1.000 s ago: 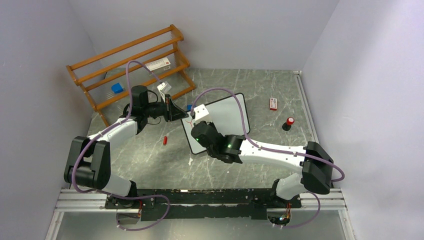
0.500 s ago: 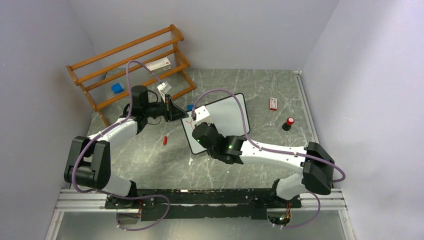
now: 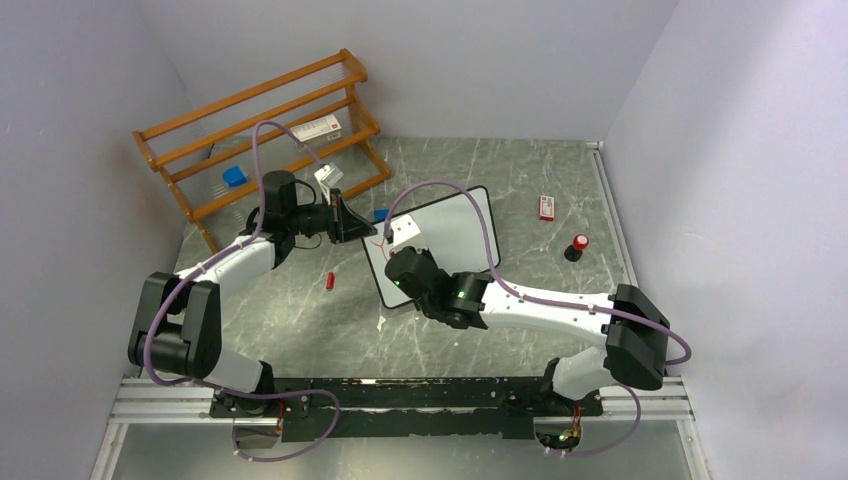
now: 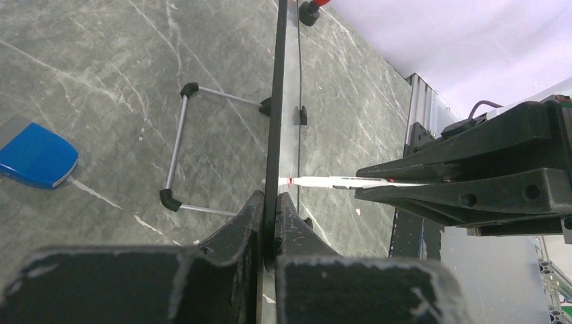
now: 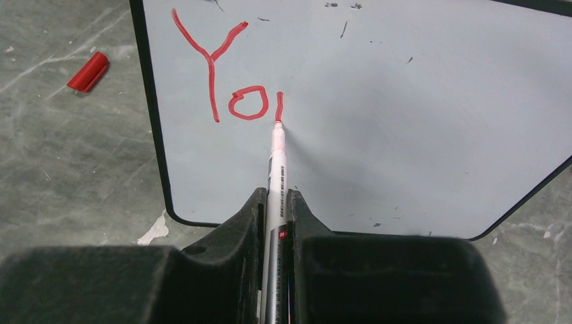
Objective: Write a sentence on the whiteboard
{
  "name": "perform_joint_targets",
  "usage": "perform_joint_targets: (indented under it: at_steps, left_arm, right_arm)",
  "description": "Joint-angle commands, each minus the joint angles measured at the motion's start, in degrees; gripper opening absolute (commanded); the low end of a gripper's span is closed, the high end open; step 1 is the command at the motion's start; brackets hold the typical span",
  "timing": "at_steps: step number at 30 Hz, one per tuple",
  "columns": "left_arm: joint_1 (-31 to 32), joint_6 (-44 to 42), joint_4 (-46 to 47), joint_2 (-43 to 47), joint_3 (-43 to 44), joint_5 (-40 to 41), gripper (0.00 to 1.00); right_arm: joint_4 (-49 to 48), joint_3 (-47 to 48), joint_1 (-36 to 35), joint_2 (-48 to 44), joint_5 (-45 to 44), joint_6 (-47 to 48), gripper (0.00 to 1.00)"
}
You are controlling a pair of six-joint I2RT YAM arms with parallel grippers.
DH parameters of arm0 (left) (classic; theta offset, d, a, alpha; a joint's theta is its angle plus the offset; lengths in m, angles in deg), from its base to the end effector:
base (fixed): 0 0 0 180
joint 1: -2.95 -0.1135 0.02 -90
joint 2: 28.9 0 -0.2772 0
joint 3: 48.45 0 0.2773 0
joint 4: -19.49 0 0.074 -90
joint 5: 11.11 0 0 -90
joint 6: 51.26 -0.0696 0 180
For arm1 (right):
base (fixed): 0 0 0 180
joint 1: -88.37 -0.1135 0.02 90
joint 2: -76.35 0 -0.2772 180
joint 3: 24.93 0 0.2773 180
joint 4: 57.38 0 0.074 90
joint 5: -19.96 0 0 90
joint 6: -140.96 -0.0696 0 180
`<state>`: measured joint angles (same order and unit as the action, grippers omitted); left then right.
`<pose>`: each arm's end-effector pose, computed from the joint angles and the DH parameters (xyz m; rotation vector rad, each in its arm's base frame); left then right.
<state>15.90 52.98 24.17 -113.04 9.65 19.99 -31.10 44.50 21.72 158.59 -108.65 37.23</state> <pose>0.3212 -0.1350 0.2275 0.6866 1.8428 -1.3015 0.1796 0.3065 0.2457 -0.6100 1.9959 0.0815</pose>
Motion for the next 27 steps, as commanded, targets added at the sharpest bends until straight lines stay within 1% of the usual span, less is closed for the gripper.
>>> perform_joint_targets:
  at_steps: [1,11,27]
  left_arm:
    - [0.9,-4.0,-4.1,-2.2,-0.2,1.7,0.05]
    - [1.0,-4.0,-4.2,-2.2,-0.2,1.8,0.05]
    - [1.1,-4.0,-4.2,-2.4,-0.1,1.5,0.05]
  right_arm:
    - [1.3,-1.0,0.7,-0.4,-2.1,-0.7,0.0]
    - [-1.8,-1.0,0.8,-0.7,-4.9,0.4,0.0]
    - [-5.7,-0.2,1.6,-0.8,-4.9,2.1,0.0]
